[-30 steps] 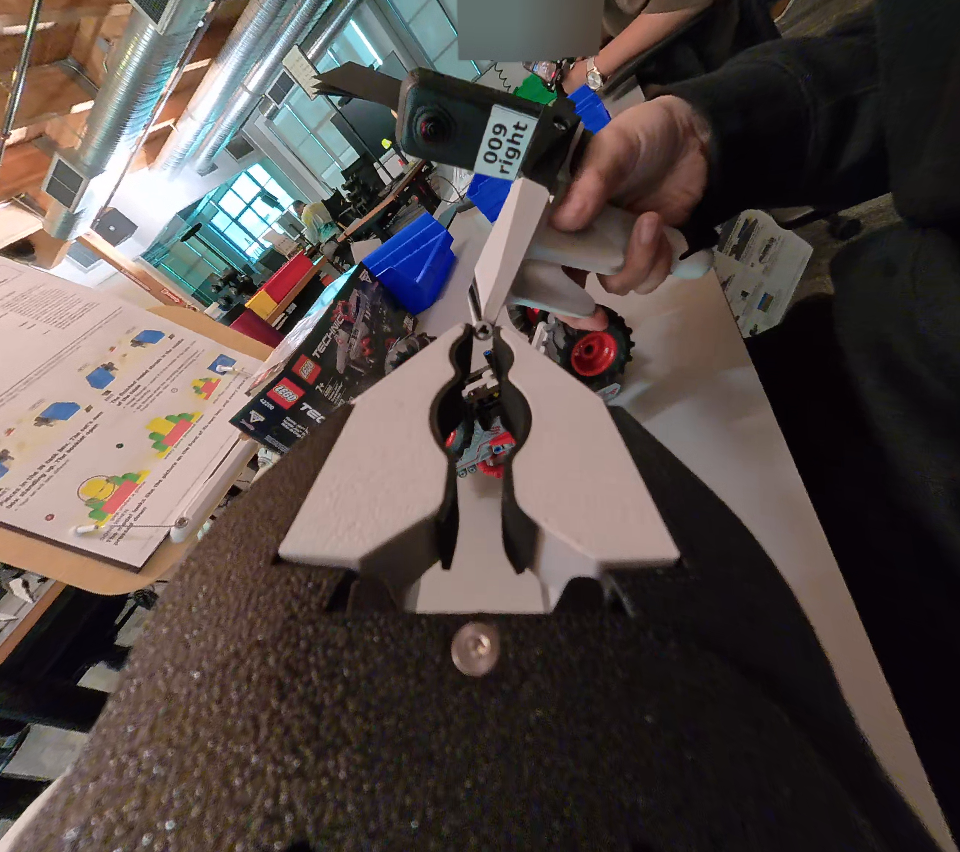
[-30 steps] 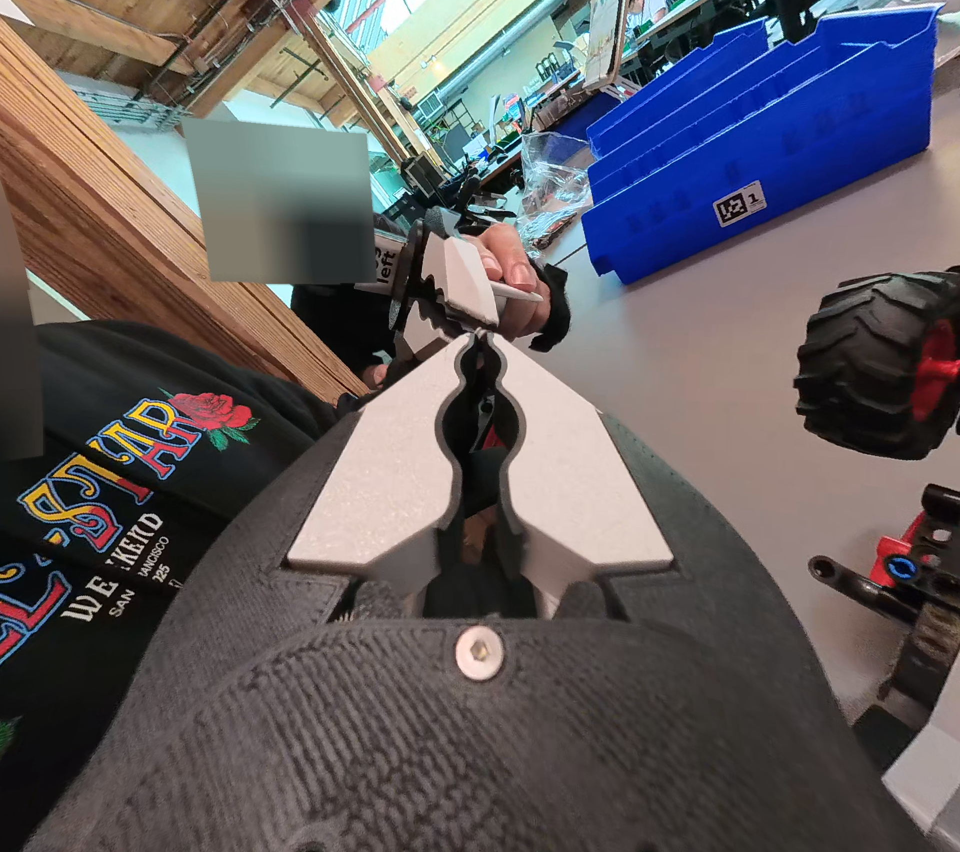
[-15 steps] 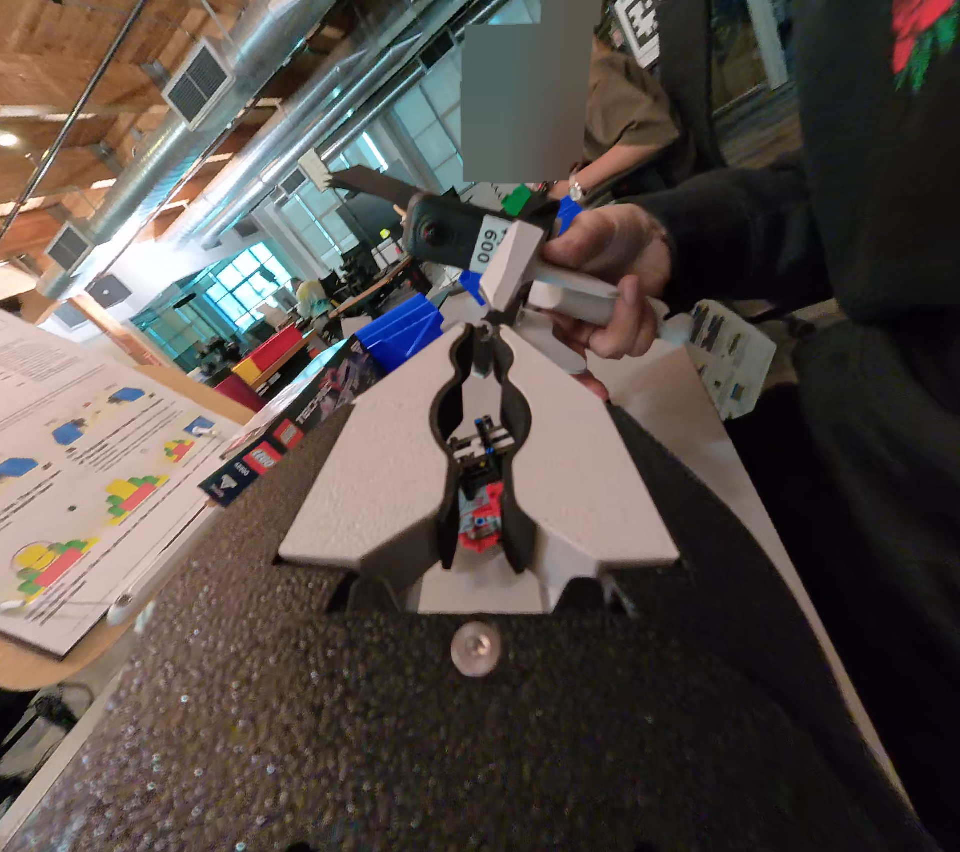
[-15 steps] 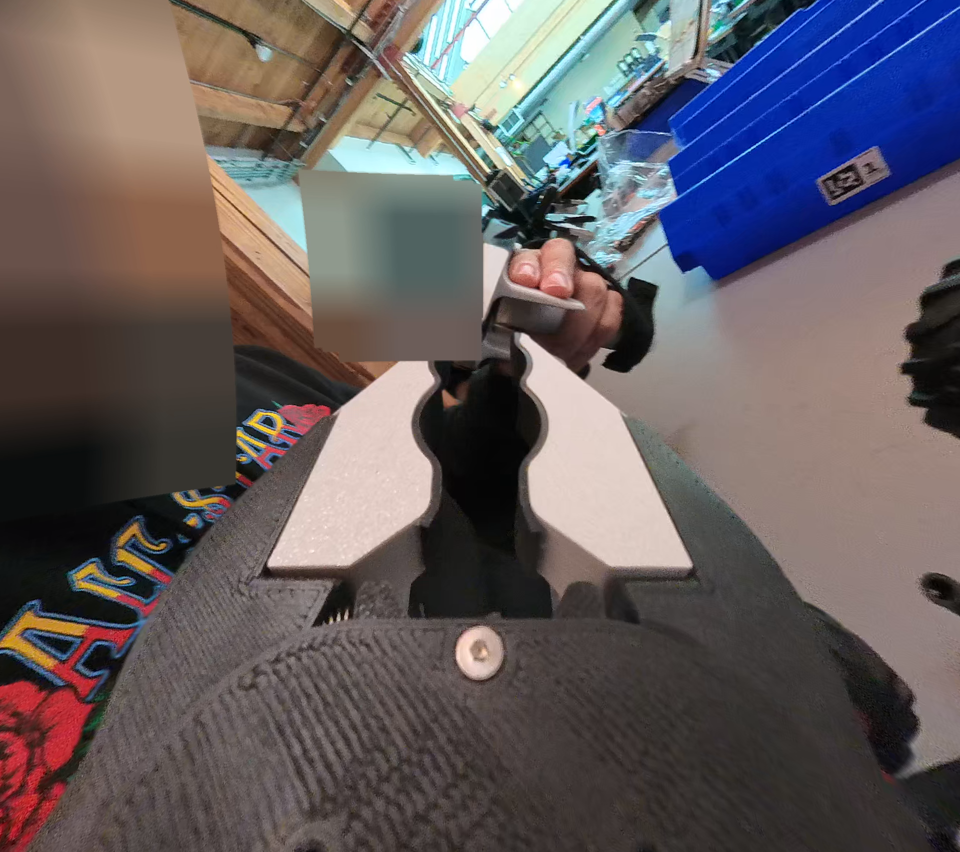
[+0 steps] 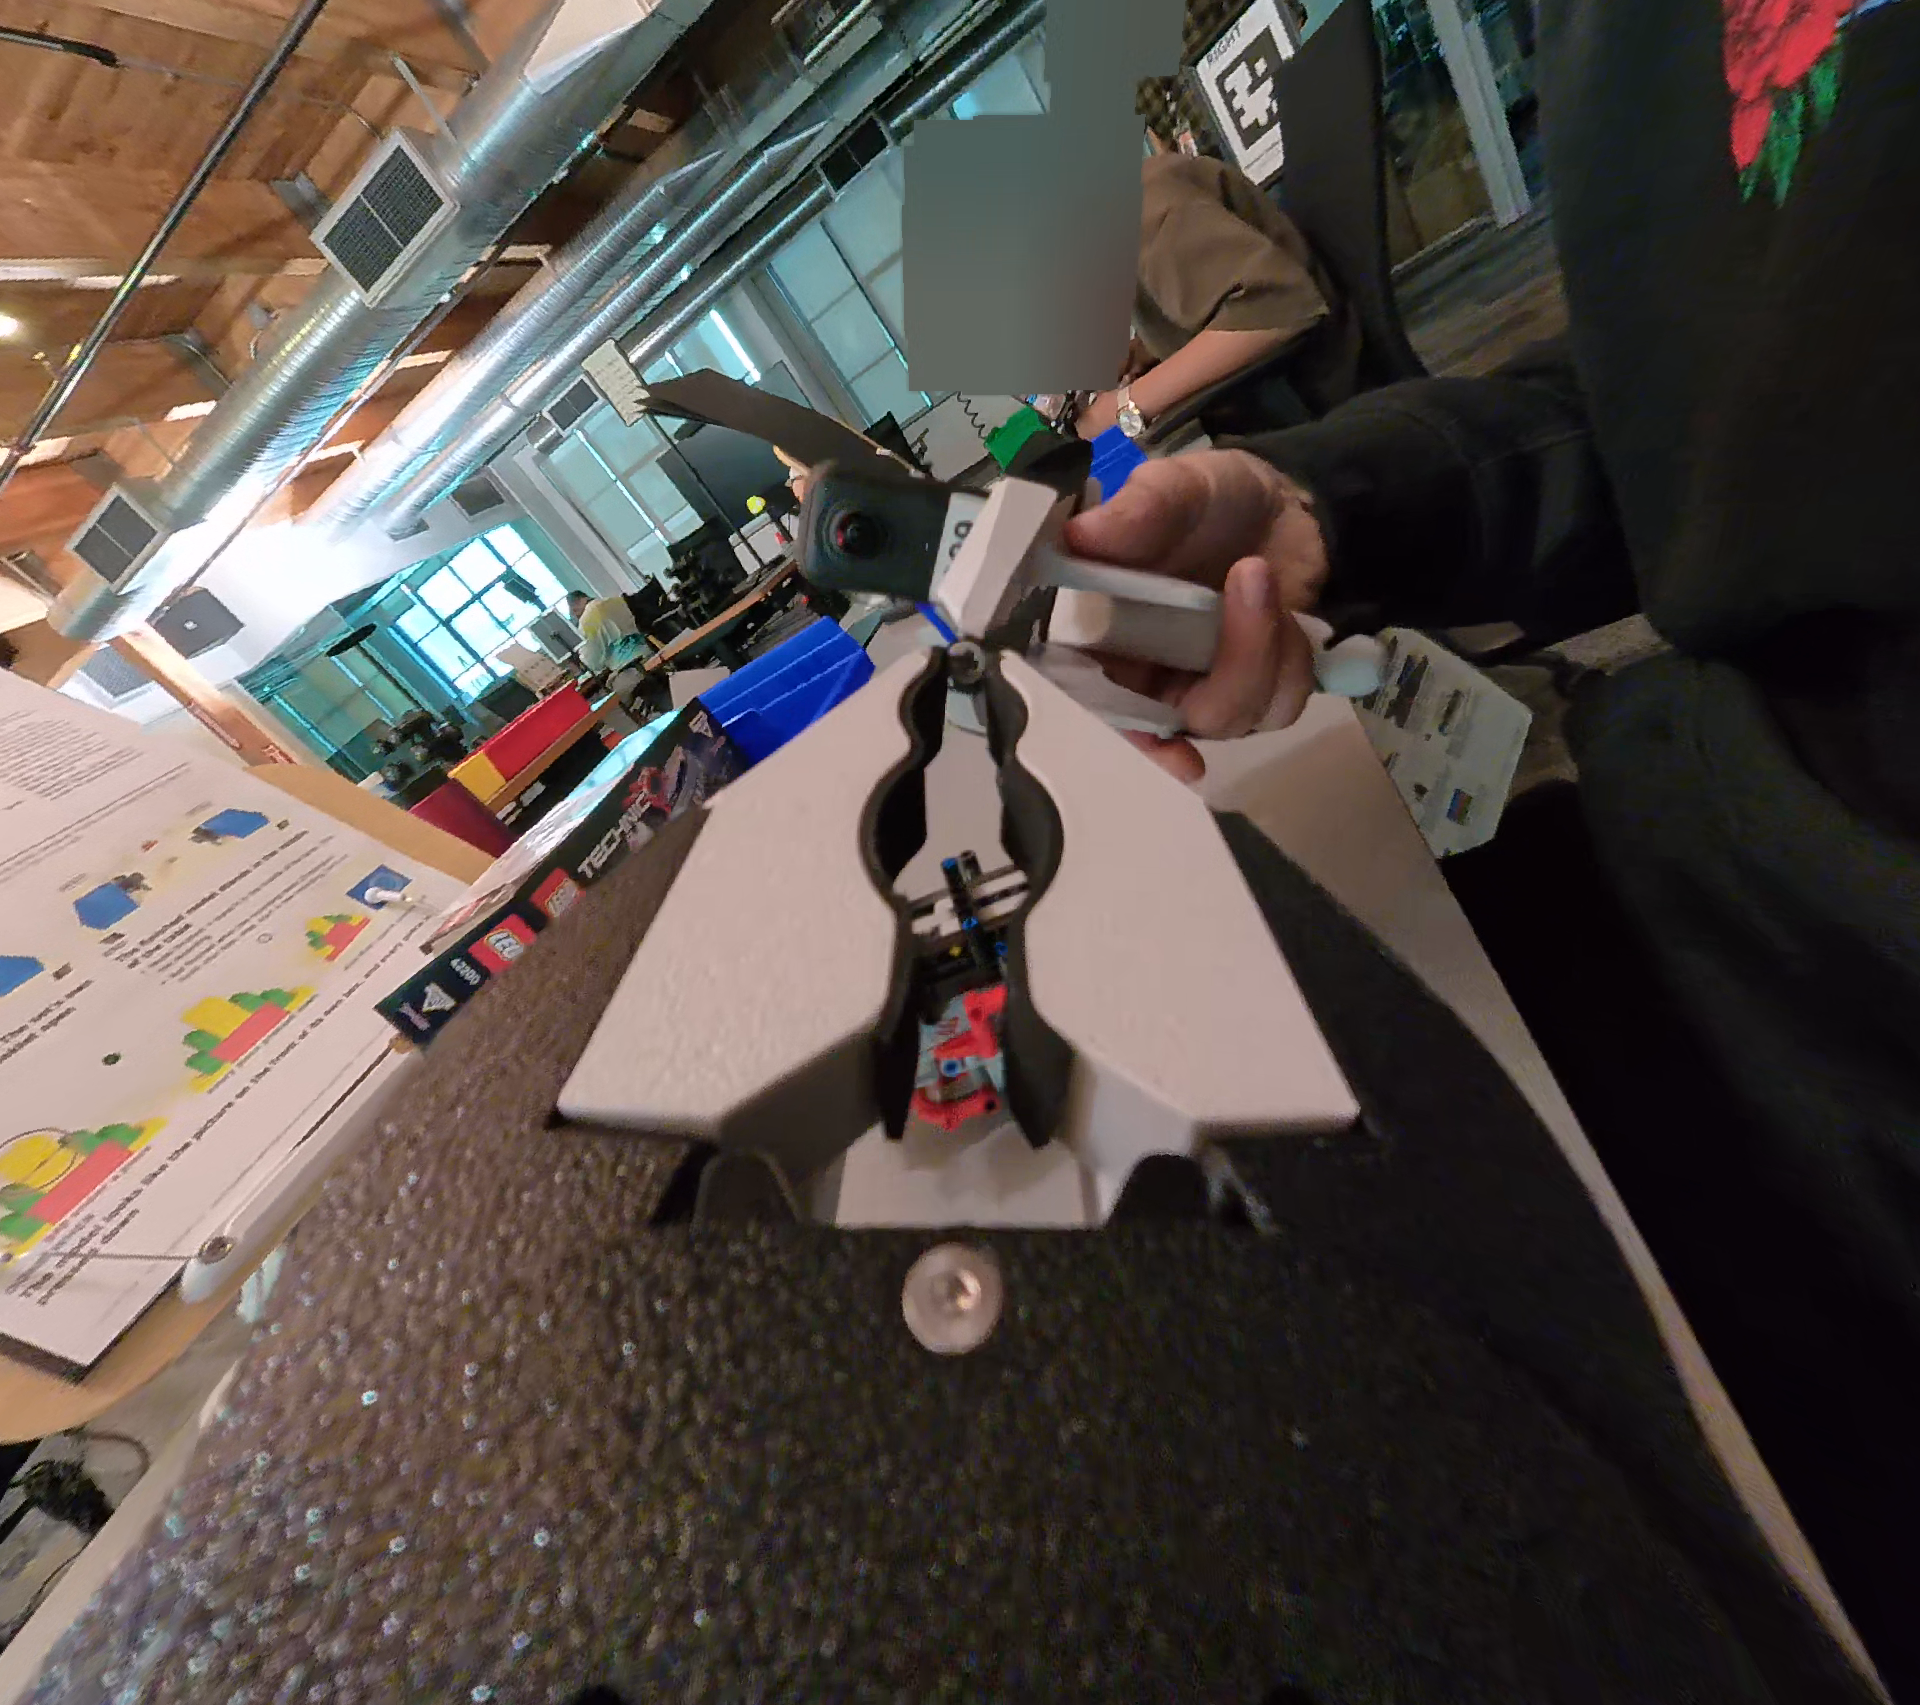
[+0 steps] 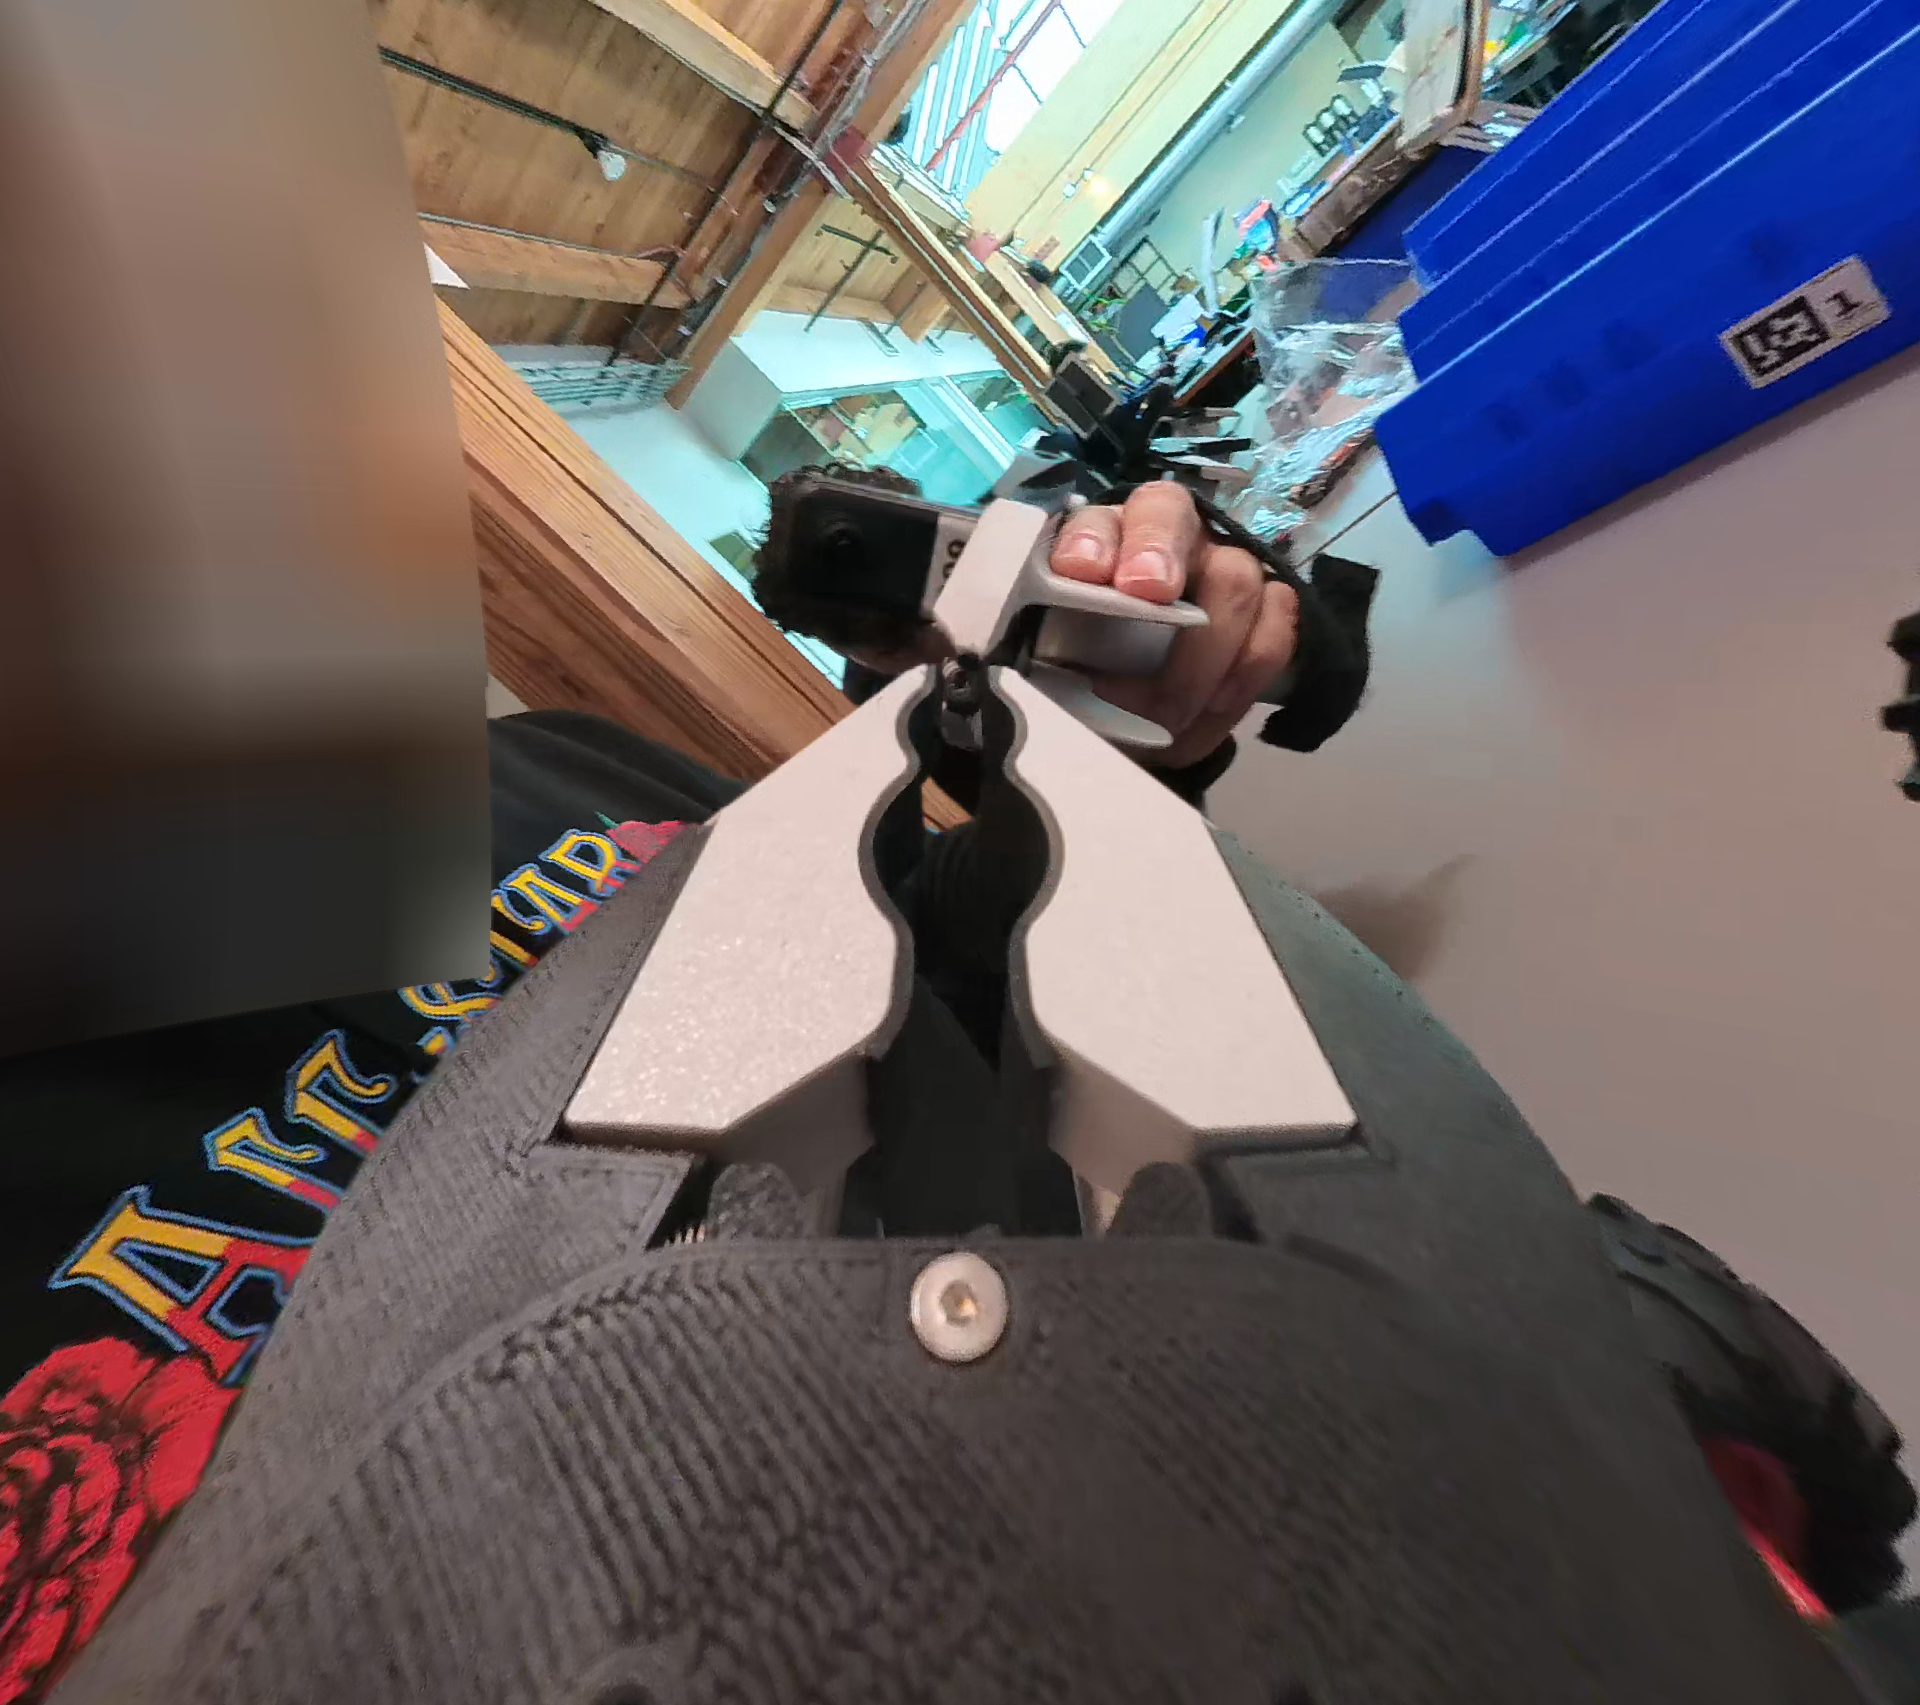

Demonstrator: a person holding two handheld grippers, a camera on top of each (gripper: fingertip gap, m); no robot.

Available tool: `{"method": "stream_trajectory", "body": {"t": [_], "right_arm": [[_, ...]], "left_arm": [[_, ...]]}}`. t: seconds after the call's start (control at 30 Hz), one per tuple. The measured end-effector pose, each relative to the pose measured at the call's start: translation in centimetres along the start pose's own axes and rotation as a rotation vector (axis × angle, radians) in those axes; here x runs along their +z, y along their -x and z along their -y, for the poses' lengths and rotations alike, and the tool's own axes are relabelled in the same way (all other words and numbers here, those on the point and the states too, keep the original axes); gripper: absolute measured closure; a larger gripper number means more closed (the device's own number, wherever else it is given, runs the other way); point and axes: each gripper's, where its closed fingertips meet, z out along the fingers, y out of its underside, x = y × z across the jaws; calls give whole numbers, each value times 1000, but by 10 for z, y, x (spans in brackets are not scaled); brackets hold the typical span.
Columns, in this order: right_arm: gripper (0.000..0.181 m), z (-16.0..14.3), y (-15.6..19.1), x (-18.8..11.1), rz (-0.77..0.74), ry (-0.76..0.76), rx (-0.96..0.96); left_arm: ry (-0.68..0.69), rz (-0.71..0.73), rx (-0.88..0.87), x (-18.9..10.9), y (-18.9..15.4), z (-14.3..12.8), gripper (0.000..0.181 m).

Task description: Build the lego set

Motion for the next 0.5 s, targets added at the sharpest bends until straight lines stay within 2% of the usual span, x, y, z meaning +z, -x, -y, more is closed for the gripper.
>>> {"method": "stream_trajectory", "body": {"t": [0.27,0.5], "right_arm": [[176,-1,-16,-5,-167,49,-154],[176,-2,-17,-6,-193,57,-178]], "left_arm": [[186,37,83,0,2,-18,177],[212,47,87,1,3,-20,177]]}}
